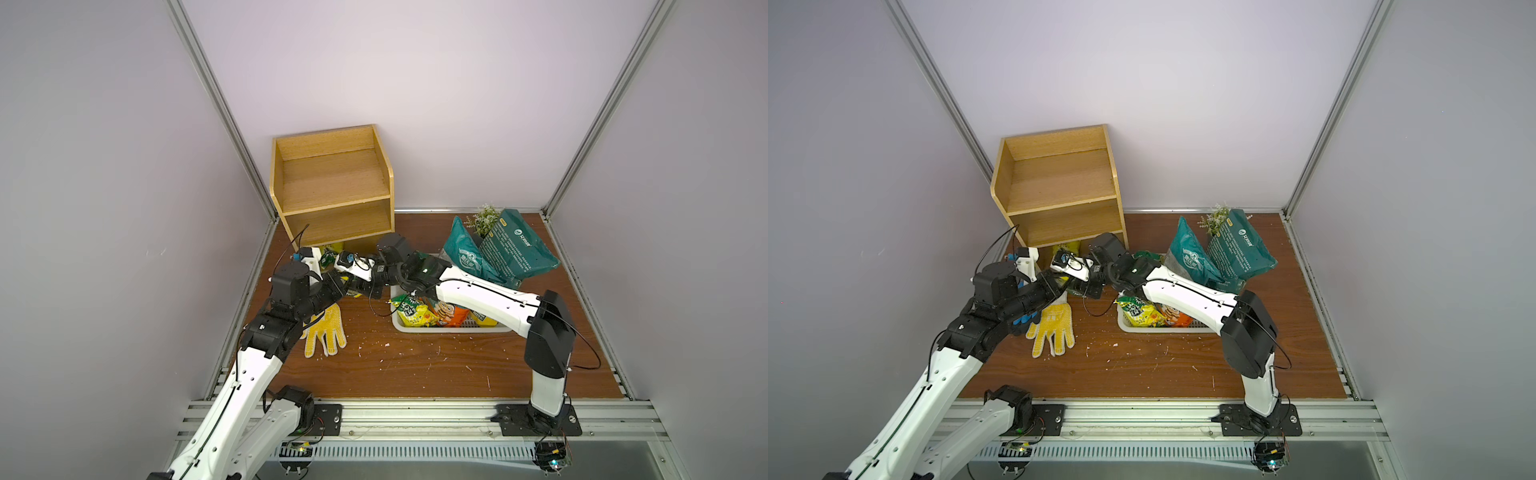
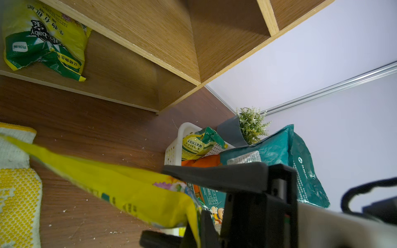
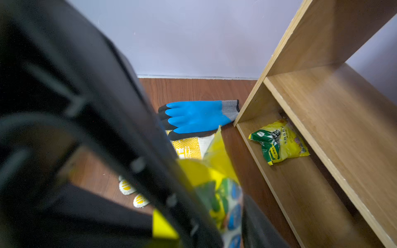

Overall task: Take down the fertilizer bag from the shelf
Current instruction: Place the fertilizer bag in the storage box.

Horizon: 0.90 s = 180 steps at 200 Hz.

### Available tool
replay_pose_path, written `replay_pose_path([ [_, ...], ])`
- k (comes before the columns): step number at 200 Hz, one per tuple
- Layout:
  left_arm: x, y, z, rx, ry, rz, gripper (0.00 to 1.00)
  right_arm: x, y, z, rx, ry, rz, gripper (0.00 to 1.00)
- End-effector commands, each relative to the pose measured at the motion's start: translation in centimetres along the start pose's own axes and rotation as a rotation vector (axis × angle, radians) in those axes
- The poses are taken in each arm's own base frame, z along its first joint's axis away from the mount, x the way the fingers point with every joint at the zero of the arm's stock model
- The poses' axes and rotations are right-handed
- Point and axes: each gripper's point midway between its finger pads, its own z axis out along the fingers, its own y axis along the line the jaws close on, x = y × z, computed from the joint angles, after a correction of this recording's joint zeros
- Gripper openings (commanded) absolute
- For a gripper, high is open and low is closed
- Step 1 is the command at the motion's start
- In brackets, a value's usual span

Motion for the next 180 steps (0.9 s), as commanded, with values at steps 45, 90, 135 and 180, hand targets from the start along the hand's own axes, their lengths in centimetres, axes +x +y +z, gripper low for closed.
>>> replay_pose_path([
  [45,-2.2,-4.4,-1.7,0.142,-0.081,0.042,0.0,-0.9,-0.6,-1.4,0.021,-0.013,0.057,0.15],
  [90,-3.4,-5.1,-1.7,0.182,-0.145,0.034,0.08,-1.7,-1.2,-3.2,0.081,-0.068,0.081,0.0],
  [135,-5.5,-5.1,-1.7,0.159,-0.244,0.027,1.0,-1.8,-2.0,-4.8,0.141,-0.08,0.108,0.0],
  [180,-7.0,-2.4,-1.4,0.002,-0.33,0.101,1.0,-0.2,-5.0,-8.0,0.341,-0.012,0.149,0.0],
])
